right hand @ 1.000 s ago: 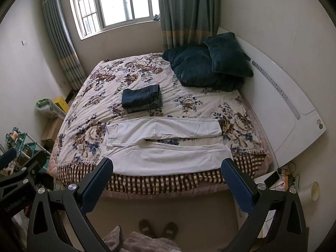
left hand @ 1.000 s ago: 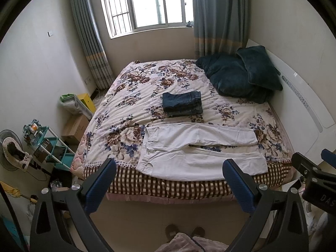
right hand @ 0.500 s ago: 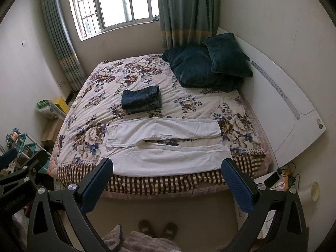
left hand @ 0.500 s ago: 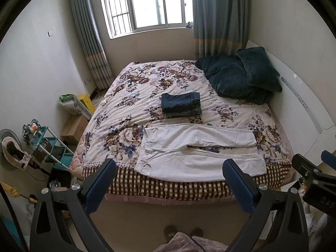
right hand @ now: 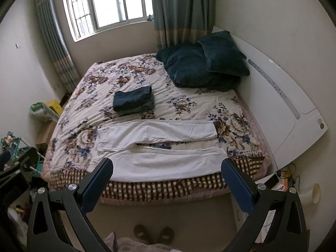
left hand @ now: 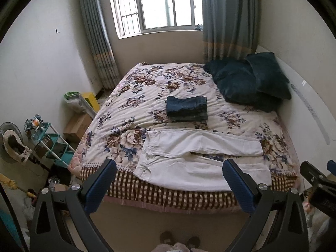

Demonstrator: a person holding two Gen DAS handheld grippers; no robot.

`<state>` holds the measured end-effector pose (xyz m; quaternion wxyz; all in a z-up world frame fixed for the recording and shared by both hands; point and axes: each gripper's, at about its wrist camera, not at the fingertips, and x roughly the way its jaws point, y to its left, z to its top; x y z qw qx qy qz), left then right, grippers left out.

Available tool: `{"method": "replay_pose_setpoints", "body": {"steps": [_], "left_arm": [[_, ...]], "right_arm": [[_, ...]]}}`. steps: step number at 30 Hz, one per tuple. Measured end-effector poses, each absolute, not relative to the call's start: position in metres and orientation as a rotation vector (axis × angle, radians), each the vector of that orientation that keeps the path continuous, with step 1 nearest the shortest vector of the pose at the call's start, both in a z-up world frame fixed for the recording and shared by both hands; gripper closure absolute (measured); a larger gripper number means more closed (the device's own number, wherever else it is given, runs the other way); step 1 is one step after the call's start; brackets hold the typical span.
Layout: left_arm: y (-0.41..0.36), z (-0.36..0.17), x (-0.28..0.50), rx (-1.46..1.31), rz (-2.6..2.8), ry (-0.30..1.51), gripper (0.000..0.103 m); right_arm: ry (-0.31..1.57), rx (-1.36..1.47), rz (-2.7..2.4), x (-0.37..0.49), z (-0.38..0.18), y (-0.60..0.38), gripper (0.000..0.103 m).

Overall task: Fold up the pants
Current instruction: 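Lower both tools onto the white pants' folded leg edge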

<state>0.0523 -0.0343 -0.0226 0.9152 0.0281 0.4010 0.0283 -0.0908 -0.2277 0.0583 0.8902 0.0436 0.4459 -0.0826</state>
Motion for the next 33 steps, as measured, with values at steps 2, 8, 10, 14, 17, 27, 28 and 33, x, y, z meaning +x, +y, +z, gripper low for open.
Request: {"method": "replay_pose_setpoints", "body": {"steps": [2,8,10,14,17,27,28,33], "left_arm": [[-0.037,-0.038,0.073,0.064,0.074,0.842,0.0],[-0.043,-0.079,0.122,0.086,0.084,0.903,0.0],[-0.044,-0.095,0.146,0.089,0.079,0.929,0.0],[-0.048,-0.123,0.196,0.104,0.057,0.971,0.0],[-0.049,-0.146,0.246,0.114,0.033,1.016,0.0],[-0.067,-0.274,0.425,0.27,0.016,1.141,0.0],[-0.069,-0.284,0.434,0.285,0.014,1.154,0.0],[-0.096,-0.369,0.503,0.42,-0.033,1.236,0.0]], "right_arm": [[0.939,0.084,-0.189,-0.072,0.045,-0.235,0.0],[1.011,0.095,-0.242,-0.007,-0.002,-0.249,0.0],[1.034,0.102,-0.262,0.017,-0.019,-0.251,0.0],[1.076,0.109,-0.309,0.076,-0.055,-0.263,0.0],[1.113,0.124,-0.341,0.128,-0.083,-0.265,0.0],[1.261,0.12,-0.352,0.323,-0.226,-0.275,0.0],[1.273,0.115,-0.35,0.335,-0.241,-0.275,0.0],[1.381,0.039,-0.307,0.42,-0.347,-0.284,0.0]]}}
